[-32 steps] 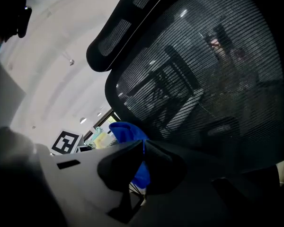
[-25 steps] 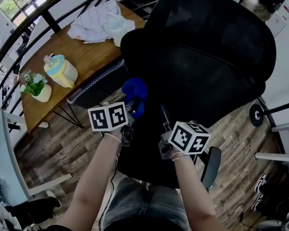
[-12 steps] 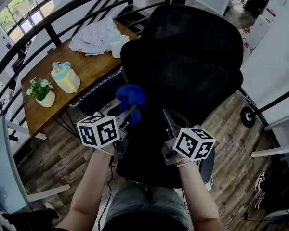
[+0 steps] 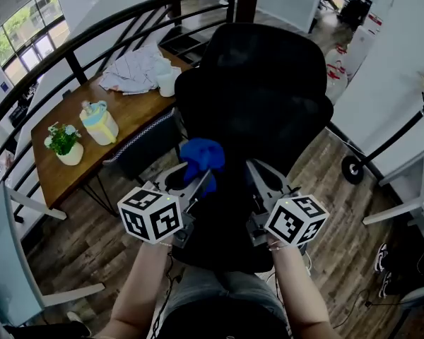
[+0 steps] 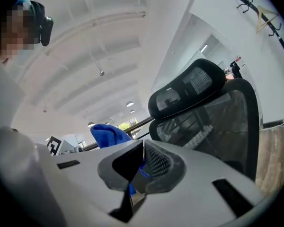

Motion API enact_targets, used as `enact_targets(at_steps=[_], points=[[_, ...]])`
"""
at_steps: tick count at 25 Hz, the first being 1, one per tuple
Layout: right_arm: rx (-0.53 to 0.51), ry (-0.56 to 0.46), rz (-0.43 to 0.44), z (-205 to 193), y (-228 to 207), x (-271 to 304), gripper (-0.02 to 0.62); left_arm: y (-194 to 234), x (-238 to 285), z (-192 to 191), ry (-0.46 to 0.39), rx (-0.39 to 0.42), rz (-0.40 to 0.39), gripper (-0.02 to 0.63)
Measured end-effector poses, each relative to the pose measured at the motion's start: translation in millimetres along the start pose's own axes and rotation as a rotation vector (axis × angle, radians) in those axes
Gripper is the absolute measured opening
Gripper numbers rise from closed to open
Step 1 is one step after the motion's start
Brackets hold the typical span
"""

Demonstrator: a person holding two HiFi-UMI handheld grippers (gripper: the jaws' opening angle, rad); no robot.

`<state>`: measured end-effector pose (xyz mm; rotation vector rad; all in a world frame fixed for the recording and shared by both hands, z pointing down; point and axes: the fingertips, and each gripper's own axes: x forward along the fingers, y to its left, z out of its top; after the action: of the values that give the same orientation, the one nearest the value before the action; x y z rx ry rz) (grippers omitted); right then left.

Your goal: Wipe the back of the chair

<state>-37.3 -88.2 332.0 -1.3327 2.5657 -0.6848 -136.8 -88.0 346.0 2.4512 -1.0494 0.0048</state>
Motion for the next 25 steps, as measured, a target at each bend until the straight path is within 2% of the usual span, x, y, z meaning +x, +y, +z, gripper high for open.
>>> enact_targets(at_steps=[4, 8, 14, 25], points=[[-0.012, -0.018, 0.005, 5.7, 10.8, -24.5, 0.031, -23.5, -10.7, 0.4, -0.025, 0.003, -0.039, 0.135], [0.017, -0.023, 0.012, -3.2, 18.8, -40.8, 0.031, -36.8, -14.1, -11.9, -0.006, -0.015, -0.054, 0.137], [0.008, -0.001, -0.017, -18.4, 18.9, -51.7, 0.031, -40.5, -16.3, -34.1, 0.041, -0.017, -0.061, 0.135], [-0.008, -0.002, -0.049, -22.4, 18.2, -56.8, 0.031, -49.5, -11.4, -43.4, 0.071, -0.021, -0.092, 0.136]])
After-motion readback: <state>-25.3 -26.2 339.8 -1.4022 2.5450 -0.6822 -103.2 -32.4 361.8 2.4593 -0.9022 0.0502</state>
